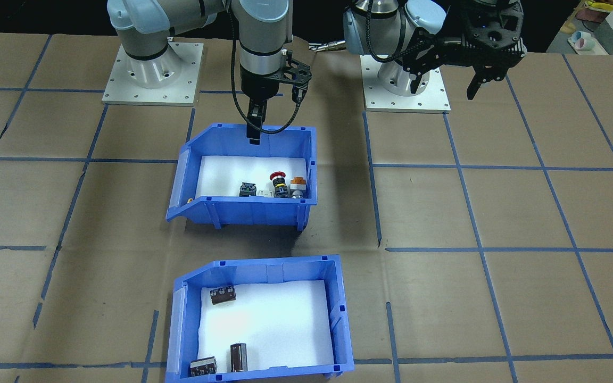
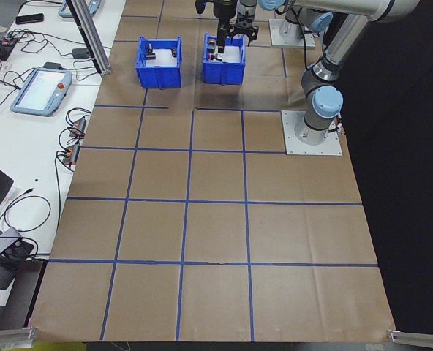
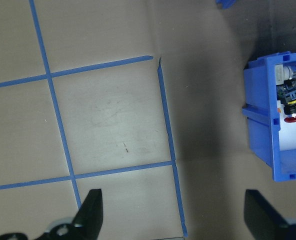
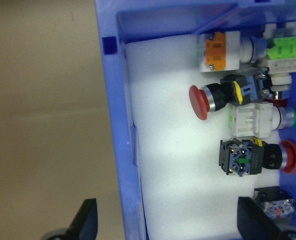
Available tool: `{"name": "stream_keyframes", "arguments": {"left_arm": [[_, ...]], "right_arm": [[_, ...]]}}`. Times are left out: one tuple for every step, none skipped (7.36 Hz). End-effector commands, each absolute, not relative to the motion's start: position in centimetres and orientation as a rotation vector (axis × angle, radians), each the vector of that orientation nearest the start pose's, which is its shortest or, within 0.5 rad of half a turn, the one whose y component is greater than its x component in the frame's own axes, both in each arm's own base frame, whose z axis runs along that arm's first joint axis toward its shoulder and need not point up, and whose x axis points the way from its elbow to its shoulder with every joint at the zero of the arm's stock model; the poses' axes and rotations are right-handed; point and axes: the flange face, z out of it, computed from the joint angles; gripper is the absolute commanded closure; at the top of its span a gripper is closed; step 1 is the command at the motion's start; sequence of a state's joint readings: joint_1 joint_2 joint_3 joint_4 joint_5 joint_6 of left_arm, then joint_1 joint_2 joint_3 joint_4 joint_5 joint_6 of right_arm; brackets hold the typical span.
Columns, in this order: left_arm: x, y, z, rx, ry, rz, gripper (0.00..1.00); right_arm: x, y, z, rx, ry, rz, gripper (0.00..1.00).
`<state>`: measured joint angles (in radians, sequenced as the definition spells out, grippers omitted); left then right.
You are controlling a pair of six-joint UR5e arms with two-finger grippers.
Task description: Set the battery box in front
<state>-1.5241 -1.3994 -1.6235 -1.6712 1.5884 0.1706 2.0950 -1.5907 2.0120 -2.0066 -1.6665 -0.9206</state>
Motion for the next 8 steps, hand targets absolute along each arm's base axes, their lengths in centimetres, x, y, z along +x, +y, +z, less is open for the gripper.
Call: {"name": "stream_keyframes", "arguments": {"left_arm": [[-11.1, -42.8, 52.8, 0.189, 3.121, -0.019, 0.01], [-11.2, -43.1, 52.5, 0.192, 3.124, -0.008, 0.01], [-11.4, -43.4, 52.0, 0.197, 3.131, 0.008, 0.01], [-11.6, -43.5, 51.8, 0.205, 3.134, 0.012, 0.01], [-11.7, -43.5, 51.8, 0.209, 3.133, 0.017, 0.01], [-12.3, -43.4, 51.6, 0.231, 3.133, 0.022, 0.01], [-13.2, -43.2, 51.4, 0.257, 3.126, 0.029, 0.01], [-13.2, -43.1, 51.2, 0.264, 3.12, 0.035, 0.01]], "right_arm": [[29.6, -37.5, 36.8, -1.989, 2.56, -0.021, 0.0], [26.3, -40.2, 37.4, -1.866, 2.654, -0.037, 0.0], [22.7, -42.4, 37.7, -1.702, 2.762, -0.046, 0.0], [20.1, -44.3, 39.0, -1.352, 2.944, -0.102, 0.0], [18.9, -45.6, 41.0, -0.998, 3.082, -0.179, 0.0], [18.0, -46.8, 42.5, -0.747, 3.145, -0.23, 0.0], [16.2, -47.8, 44.0, -0.422, 3.197, -0.232, 0.0], [14.0, -48.6, 45.9, -0.194, 3.213, -0.209, 0.0]]}}
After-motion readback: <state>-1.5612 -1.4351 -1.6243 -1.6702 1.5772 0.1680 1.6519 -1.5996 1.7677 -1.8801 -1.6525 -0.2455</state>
